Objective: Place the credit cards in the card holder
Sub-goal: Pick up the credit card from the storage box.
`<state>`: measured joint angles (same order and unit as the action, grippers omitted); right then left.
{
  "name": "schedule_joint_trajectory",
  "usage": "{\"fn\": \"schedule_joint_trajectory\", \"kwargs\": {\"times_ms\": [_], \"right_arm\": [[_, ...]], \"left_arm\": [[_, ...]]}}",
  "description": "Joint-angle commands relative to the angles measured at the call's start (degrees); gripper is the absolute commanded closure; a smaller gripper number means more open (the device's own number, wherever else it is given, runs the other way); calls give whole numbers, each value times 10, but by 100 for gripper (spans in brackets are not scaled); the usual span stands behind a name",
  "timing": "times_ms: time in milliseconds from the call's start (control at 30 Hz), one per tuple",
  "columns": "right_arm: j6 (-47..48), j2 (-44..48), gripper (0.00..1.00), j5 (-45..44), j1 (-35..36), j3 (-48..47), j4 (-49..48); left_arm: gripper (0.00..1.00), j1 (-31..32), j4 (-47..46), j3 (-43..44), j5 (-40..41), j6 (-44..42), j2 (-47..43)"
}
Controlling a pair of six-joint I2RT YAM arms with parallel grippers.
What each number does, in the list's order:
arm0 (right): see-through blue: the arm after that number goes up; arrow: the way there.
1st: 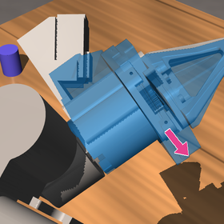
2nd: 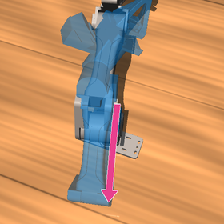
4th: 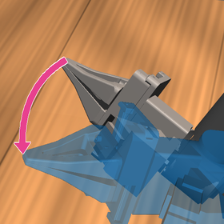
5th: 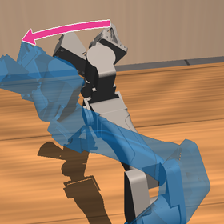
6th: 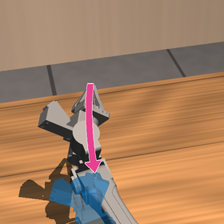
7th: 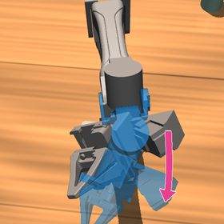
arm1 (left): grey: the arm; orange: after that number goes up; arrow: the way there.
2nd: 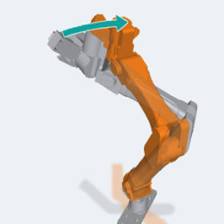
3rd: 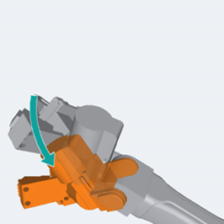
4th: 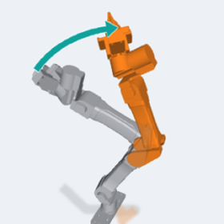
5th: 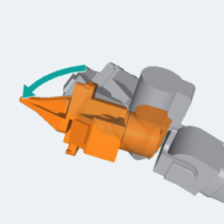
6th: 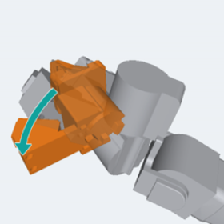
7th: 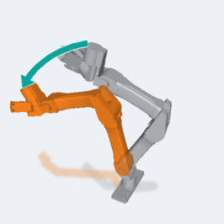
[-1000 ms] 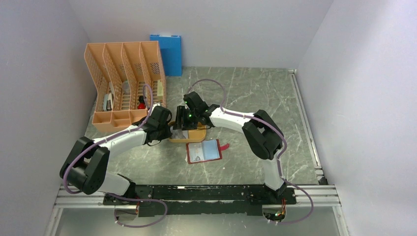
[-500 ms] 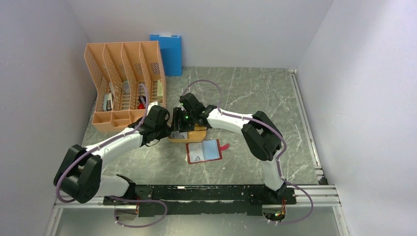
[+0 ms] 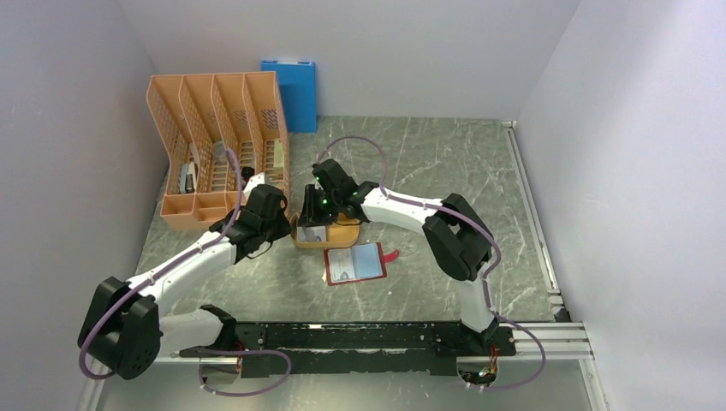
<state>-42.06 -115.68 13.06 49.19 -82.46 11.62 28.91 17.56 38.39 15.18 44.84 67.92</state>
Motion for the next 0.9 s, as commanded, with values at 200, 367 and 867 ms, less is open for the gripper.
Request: {"fn": "schedule_joint_trajectory", "kwargs": {"times_ms": [200,367,867], "right_arm": [[37,20,83,-45,0,-13,60],[54,32,91,-71,0,-14,81],[67,77,100,-89,-6,-1,89]], "left_arm": [[70,-10,18,4,16,0,-12],[70,-11,20,11,20,-5,-14],[71,-14,40,30,26,-10,-33]]}}
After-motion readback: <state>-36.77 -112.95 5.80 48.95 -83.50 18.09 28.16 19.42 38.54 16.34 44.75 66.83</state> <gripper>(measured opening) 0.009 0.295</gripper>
